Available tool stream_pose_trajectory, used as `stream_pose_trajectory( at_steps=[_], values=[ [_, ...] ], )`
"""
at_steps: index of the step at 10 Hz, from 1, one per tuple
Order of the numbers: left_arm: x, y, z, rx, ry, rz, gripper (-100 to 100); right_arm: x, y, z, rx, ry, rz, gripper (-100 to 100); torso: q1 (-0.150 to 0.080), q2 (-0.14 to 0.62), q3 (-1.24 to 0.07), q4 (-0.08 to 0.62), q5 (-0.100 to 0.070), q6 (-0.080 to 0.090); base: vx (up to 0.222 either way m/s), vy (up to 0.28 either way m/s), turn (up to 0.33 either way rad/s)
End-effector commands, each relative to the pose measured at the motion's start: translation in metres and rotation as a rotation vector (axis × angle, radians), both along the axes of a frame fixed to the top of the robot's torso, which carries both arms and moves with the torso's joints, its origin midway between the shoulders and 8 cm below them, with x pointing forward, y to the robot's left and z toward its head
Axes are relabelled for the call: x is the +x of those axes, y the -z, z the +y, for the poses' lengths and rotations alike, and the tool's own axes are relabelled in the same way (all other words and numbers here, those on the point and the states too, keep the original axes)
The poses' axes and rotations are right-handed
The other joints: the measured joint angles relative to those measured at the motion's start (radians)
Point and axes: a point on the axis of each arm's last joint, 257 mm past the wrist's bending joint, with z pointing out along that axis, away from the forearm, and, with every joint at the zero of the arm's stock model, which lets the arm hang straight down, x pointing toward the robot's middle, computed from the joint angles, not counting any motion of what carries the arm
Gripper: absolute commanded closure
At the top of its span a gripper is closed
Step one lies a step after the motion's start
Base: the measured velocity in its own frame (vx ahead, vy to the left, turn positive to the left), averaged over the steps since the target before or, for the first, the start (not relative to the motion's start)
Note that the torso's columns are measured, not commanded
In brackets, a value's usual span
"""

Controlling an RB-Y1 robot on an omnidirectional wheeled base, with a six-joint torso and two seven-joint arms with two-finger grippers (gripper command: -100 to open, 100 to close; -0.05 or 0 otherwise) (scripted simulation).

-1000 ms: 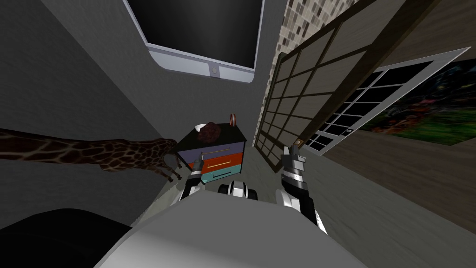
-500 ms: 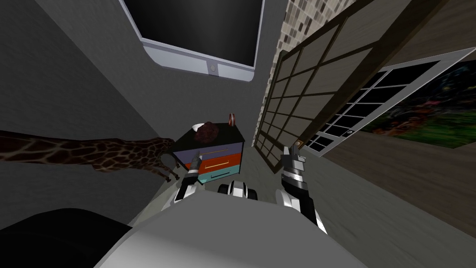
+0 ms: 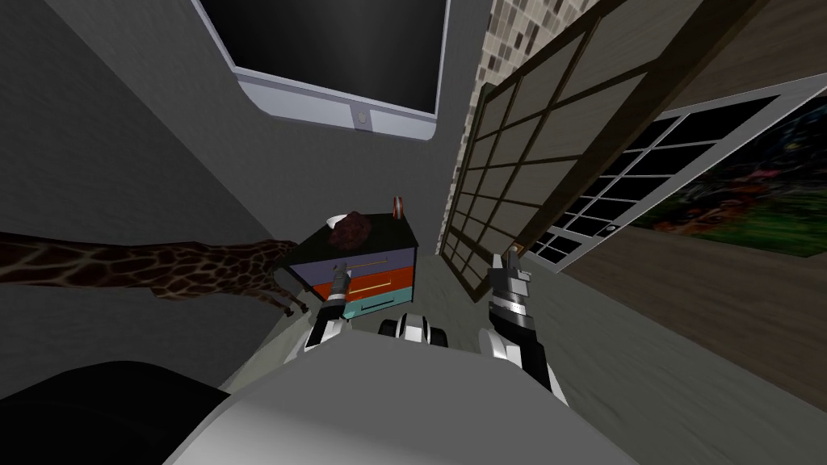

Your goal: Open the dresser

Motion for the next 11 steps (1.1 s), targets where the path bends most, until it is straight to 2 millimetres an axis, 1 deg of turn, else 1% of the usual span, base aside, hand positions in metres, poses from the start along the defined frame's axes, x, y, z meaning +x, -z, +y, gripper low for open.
stream_pose_trajectory(
  at_steps=[1,3,4,5,6,7,8,10,11],
  values=[
    [-0.001,0.004,-0.003,-0.024,-0.01,-0.001,-100,0.0,0.0,0.0,0.0,0.0,0.0,0,-0.001,0.0,0.0,0.0,0.0,0.0,0.003,-0.006,0.0],
    [-0.001,-0.006,0.002,-0.024,-0.016,-0.001,-100,0.0,0.0,0.0,0.0,0.0,0.0,0,-0.003,-0.003,-0.001,-0.001,-0.001,0.0,0.07,0.007,-0.021],
    [0.0,-0.003,0.001,-0.024,-0.015,-0.002,-100,0.0,0.0,0.0,0.0,0.0,0.0,0,-0.003,-0.004,-0.003,-0.001,-0.001,0.0,0.042,0.01,-0.002],
    [-0.001,0.004,-0.004,-0.026,-0.011,-0.001,100,0.0,0.0,0.0,0.0,0.0,0.0,0,-0.004,-0.001,-0.001,0.0,-0.001,0.0,-0.039,0.0,0.031],
    [-0.001,0.001,-0.001,-0.027,-0.013,0.001,100,0.0,0.0,0.0,0.0,0.0,0.0,0,-0.004,0.004,0.002,0.001,-0.001,0.0,-0.026,-0.003,0.004],
    [-0.005,-0.003,-0.002,-0.027,-0.011,-0.003,100,0.0,0.0,0.0,0.0,0.0,0.0,0,-0.005,0.003,0.002,0.002,-0.003,0.0,-0.112,-0.059,-0.004],
    [-0.006,-0.004,-0.002,-0.027,-0.011,-0.004,100,0.0,0.0,0.0,0.0,0.0,0.0,0,-0.009,0.007,0.004,0.002,-0.003,-0.001,-0.165,-0.071,0.01],
    [-0.01,-0.01,-0.002,-0.025,-0.008,-0.01,100,0.0,0.0,0.0,0.0,0.0,0.0,0,-0.008,0.006,0.003,0.004,-0.005,-0.001,-0.167,-0.076,0.004],
    [-0.01,-0.002,-0.003,-0.033,-0.01,0.007,100,0.0,0.0,0.0,0.0,0.0,0.0,0,-0.008,0.006,0.002,0.005,-0.007,-0.002,-0.081,-0.035,-0.003]
  ],
)
